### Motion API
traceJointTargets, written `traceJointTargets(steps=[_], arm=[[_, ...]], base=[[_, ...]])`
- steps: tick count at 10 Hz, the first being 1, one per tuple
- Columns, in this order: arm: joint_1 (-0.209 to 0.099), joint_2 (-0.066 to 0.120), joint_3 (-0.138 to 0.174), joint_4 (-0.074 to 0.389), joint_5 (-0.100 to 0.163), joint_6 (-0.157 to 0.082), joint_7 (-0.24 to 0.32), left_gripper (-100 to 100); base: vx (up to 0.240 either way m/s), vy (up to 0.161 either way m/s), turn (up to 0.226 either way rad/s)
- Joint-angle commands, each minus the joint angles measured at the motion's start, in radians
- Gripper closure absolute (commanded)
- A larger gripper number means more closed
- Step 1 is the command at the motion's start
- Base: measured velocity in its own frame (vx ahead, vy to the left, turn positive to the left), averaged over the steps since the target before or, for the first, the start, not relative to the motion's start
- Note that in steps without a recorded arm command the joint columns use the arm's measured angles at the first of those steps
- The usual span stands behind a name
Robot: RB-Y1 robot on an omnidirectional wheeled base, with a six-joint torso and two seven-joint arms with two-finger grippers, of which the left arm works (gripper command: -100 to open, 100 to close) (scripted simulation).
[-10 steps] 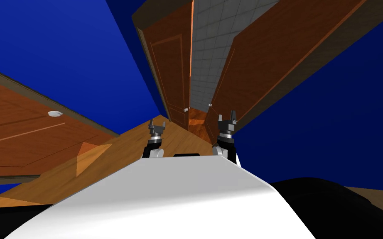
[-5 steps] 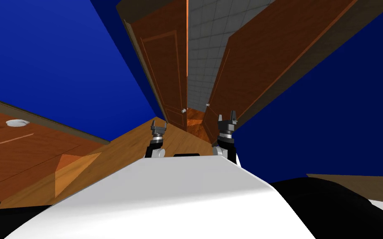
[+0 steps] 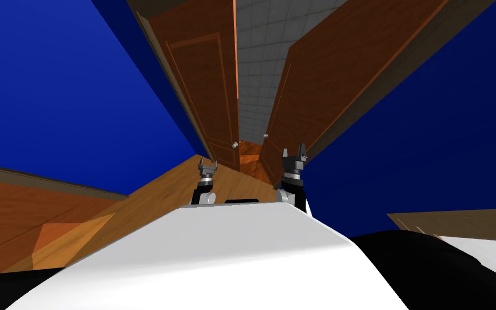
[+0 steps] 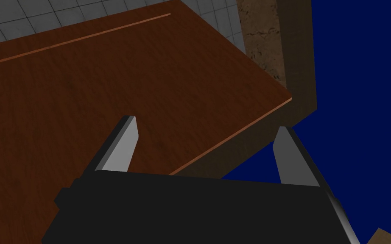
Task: Push the door open
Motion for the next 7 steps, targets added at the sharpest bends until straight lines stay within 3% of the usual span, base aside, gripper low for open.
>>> traceJointTargets(steps=[1, 7], arm=[[-0.011, 0.000, -0.004, 0.030, 0.013, -0.010, 0.023, -100], [-0.061, -0.002, -0.018, 0.163, 0.061, -0.054, 0.107, -100]], base=[[0.087, 0.090, -0.177], [0.069, 0.084, -0.176]])
